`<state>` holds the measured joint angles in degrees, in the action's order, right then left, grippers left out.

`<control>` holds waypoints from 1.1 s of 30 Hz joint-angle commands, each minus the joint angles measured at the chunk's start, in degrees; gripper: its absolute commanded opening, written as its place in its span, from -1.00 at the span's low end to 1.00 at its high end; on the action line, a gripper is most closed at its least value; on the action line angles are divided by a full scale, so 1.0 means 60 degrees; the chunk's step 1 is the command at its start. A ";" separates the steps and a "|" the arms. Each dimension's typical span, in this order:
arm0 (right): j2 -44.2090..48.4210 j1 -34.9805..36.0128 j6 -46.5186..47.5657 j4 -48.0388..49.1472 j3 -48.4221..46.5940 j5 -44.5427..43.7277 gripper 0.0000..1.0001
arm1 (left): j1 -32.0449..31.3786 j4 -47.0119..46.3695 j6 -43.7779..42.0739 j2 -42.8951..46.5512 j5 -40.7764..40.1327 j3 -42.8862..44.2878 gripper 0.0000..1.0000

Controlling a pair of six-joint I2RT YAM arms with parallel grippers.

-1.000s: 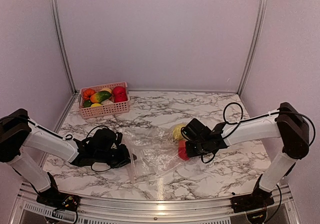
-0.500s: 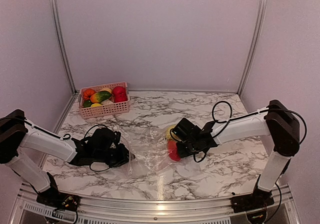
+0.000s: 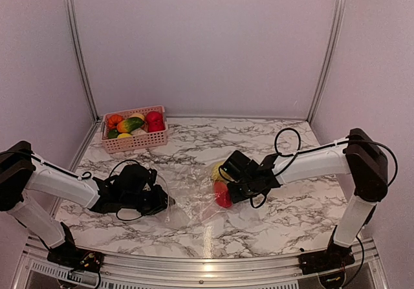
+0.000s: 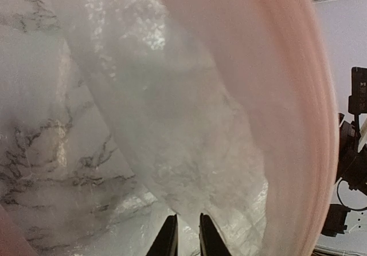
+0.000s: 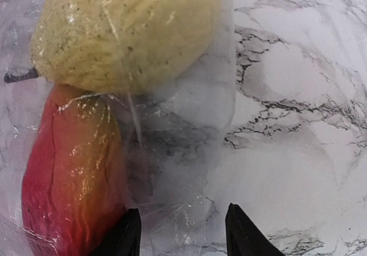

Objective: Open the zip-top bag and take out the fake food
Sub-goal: Pick up the fake fruit from the zipper food storage bag.

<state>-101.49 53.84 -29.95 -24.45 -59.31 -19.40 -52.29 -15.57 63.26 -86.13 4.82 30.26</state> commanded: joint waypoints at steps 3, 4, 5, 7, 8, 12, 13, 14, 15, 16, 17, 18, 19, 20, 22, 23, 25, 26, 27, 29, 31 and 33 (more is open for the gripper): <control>0.0621 0.0115 -0.0142 -0.0472 -0.0384 -0.0028 -0.02 | -0.0052 0.0387 -0.0256 0.0258 -0.0165 0.0188 -0.71; 0.0697 0.0109 -0.0165 -0.0502 -0.0384 -0.0020 -0.02 | -0.0047 0.0408 -0.0262 0.0275 -0.0183 0.0186 -0.71; 0.0791 0.0108 -0.0194 -0.0535 -0.0373 -0.0020 -0.02 | -0.0058 0.0423 -0.0261 0.0297 -0.0198 0.0170 -0.71; 0.1007 0.0108 -0.0242 -0.0587 -0.0356 -0.0032 -0.01 | -0.0050 0.0426 -0.0290 0.0334 -0.0186 0.0155 -0.71; 0.1102 0.0117 -0.0265 -0.0602 -0.0355 -0.0022 0.00 | -0.0058 0.0427 -0.0312 0.0358 -0.0184 0.0157 -0.71; 0.1384 0.0108 -0.0331 -0.0611 -0.0372 0.0025 0.04 | -0.0051 0.0324 -0.0323 0.0552 -0.0200 0.0035 -0.71; 0.1446 0.0117 -0.0335 -0.0663 -0.0413 0.0025 0.04 | -0.0053 0.0299 -0.0318 0.0612 -0.0199 -0.0006 -0.71; 0.1502 0.0109 -0.0352 -0.0702 -0.0457 0.0021 0.05 | -0.0054 0.0296 -0.0343 0.0669 -0.0198 -0.0012 -0.71; 0.1580 0.0108 -0.0352 -0.0732 -0.0488 0.0025 0.05 | -0.0058 0.0316 -0.0372 0.0716 -0.0198 -0.0026 -0.71; 0.1634 0.0108 -0.0396 -0.0767 -0.0530 0.0012 0.05 | -0.0055 0.0324 -0.0390 0.0781 -0.0195 -0.0053 -0.71; 0.1717 0.0108 -0.0409 -0.0762 -0.0563 0.0018 0.05 | -0.0058 0.0325 -0.0405 0.0842 -0.0209 -0.0084 -0.71; 0.1786 0.0120 -0.0427 -0.0767 -0.0607 0.0055 0.05 | -0.0059 0.0327 -0.0390 0.0897 -0.0216 -0.0126 -0.70; 0.1841 0.0122 -0.0442 -0.0793 -0.0626 0.0078 0.03 | -0.0057 0.0305 -0.0366 0.0937 -0.0241 -0.0183 -0.70; 0.1886 0.0139 -0.0453 -0.0802 -0.0632 0.0103 0.02 | -0.0051 0.0297 -0.0347 0.0929 -0.0244 -0.0193 -0.70; 0.1953 0.0175 -0.0498 -0.0720 -0.0588 0.0186 -0.02 | -0.0046 0.0250 -0.0354 0.0901 -0.0231 -0.0194 -0.70; 0.1953 0.0188 -0.0513 -0.0630 -0.0552 0.0261 -0.05 | -0.0057 0.0208 -0.0353 0.0894 -0.0228 -0.0217 -0.70; 0.1862 0.0220 -0.0559 -0.0510 -0.0590 0.0406 -0.12 | -0.0052 0.0140 -0.0294 0.0875 -0.0232 -0.0298 -0.70; 0.1764 0.0248 -0.0570 -0.0509 -0.0633 0.0422 -0.15 | -0.0049 0.0091 -0.0263 0.0846 -0.0245 -0.0341 -0.70; 0.1668 0.0254 -0.0599 -0.0488 -0.0658 0.0408 -0.19 | -0.0045 0.0036 -0.0245 0.0815 -0.0259 -0.0374 -0.70; 0.1476 0.0255 -0.0610 -0.0303 -0.0662 0.0463 -0.29 | -0.0046 -0.0104 -0.0206 0.0718 -0.0234 -0.0425 -0.70; 0.1232 0.0247 -0.0615 -0.0159 -0.0721 0.0500 -0.40 | -0.0056 -0.0288 -0.0131 0.0580 -0.0197 -0.0504 -0.70; 0.0959 0.0227 -0.0670 -0.0150 -0.0802 0.0473 -0.52 | -0.0053 -0.0513 -0.0061 0.0449 -0.0139 -0.0587 -0.70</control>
<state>-92.66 54.87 -33.19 -26.83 -61.45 -17.02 -52.29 -15.22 62.37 -81.84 4.23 28.10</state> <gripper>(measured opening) 0.285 0.150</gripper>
